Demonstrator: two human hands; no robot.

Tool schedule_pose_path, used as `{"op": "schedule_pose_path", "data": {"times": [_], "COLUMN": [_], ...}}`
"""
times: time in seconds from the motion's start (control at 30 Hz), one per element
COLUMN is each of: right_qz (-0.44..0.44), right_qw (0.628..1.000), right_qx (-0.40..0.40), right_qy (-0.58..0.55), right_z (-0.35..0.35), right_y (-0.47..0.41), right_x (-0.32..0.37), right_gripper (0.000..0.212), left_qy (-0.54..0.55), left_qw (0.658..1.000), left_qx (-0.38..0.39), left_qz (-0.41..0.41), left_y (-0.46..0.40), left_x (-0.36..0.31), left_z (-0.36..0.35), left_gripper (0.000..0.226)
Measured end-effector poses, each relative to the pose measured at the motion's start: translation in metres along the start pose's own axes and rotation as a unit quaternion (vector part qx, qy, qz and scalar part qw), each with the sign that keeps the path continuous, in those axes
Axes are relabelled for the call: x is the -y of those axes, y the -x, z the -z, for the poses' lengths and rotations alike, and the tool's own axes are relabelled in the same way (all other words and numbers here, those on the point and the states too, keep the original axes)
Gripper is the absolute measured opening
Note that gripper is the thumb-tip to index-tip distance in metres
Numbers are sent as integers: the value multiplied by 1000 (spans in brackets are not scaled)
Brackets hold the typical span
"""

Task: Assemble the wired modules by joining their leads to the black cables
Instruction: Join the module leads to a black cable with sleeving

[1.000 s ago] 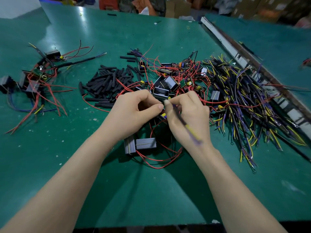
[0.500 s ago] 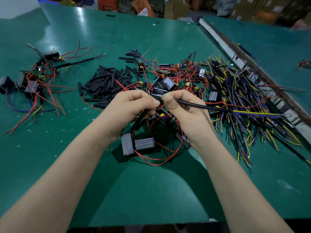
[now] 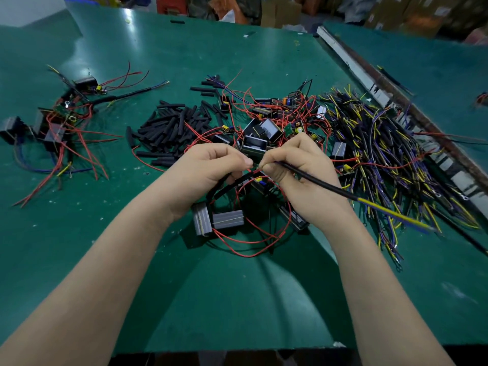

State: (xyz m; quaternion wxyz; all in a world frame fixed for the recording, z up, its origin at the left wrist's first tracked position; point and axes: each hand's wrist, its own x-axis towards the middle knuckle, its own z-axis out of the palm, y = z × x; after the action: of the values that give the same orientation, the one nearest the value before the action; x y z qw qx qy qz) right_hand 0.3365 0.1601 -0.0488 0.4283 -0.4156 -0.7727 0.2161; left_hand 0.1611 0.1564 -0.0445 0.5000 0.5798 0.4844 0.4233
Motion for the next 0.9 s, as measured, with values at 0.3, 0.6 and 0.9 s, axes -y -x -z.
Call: {"op": "schedule_pose_path", "data": {"times": [0.3,0.6,0.9], "right_qz": [99,78,8], "right_qw": [977,965,970], "right_qx": [-28,-49,-125], "right_qy": [188,245,207], "right_z": [-5,-10,-24], "right_y": [0,5,7], "right_x": [-9,-6,-4], "right_gripper": [6,6,7], "left_qy": [-68,-193,-109], "left_qw": [996,965,983], "left_qx": [-55,-120,-77], "left_qz": [-19,-134,-129], "left_y": [-6,-2,-2], "left_x": [12,12,11], "left_z": [-4,-9,-6], "left_gripper": [13,13,14]}}
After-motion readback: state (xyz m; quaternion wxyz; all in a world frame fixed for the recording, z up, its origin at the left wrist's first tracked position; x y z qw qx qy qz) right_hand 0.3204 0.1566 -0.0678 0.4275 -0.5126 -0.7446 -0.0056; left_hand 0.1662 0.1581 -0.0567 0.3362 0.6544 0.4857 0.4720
